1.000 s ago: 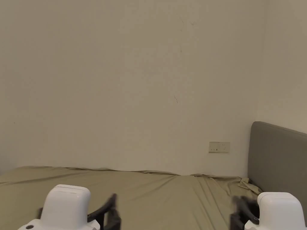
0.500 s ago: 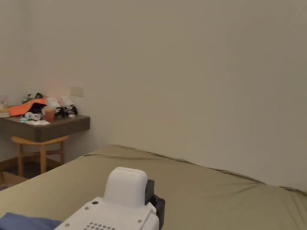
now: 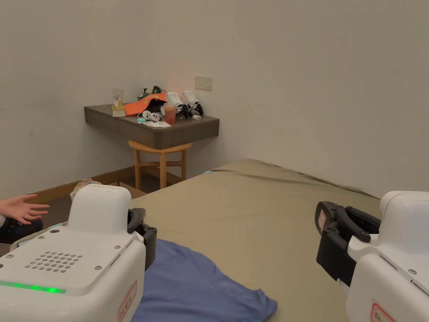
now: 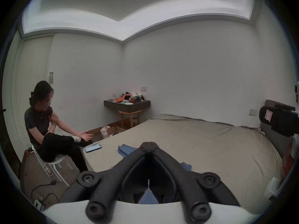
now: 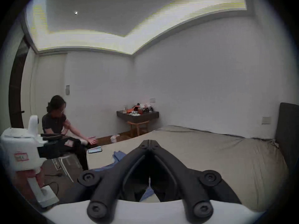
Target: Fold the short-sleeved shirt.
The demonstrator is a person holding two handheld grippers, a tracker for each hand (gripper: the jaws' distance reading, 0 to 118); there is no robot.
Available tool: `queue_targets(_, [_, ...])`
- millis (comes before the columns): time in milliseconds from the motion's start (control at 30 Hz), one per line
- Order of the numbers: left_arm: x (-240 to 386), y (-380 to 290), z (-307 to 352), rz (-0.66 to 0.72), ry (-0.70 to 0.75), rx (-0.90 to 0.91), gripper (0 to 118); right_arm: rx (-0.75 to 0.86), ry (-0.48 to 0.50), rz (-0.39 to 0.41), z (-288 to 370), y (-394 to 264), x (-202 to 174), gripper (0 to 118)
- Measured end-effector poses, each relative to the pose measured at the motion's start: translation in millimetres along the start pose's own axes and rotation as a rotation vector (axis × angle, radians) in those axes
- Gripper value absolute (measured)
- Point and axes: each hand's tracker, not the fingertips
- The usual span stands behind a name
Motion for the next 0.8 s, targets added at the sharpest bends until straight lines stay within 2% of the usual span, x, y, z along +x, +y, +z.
queue_targets(300, [35, -44, -67, 0.017, -0.177, -0.141, 0, -0.030, -0.012, 0.008, 3, 1, 11, 2])
queue_targets(400, [50, -74, -118, 0.024, -0.258, -0.241, 0, -0.045, -0.020, 0.016, 7, 1, 14, 2])
queue_targets(467, [66, -102, -166, -0.007, -0.317, -0.373, 0, -0.062, -0.031, 0.037, 10, -1, 16, 2])
queue_targets(500, [73, -117, -188, -0.010, -0.318, -0.439, 9, -0.074, -0.036, 0.048, 11, -2, 18, 2])
queue_targets(533, [79, -138, -212, -0.022, -0.326, -0.490, 43, -0.084, -0.043, 0.057, 12, -4, 21, 2])
queue_targets(567, [82, -154, -233, -0.005, -0.342, -0.550, 104, -0.091, -0.048, 0.064, 11, -6, 24, 2])
queue_targets(600, [86, -169, -252, 0.009, -0.351, -0.609, 118, -0.099, -0.054, 0.071, 12, -9, 27, 2])
queue_targets(633, [91, -188, -271, -0.014, -0.342, -0.662, 118, -0.113, -0.070, 0.075, 12, -13, 30, 2])
queue_targets(667, [94, -205, -281, -0.027, -0.279, -0.614, 118, -0.130, -0.085, 0.078, 11, -17, 34, 2])
queue_targets(700, [101, -216, -289, -0.030, -0.305, -0.653, 118, -0.143, -0.095, 0.077, 10, -20, 37, 2])
queue_targets(800, [114, -248, -310, -0.216, -0.236, -0.705, 118, -0.191, -0.131, 0.067, 6, -29, 48, 2])
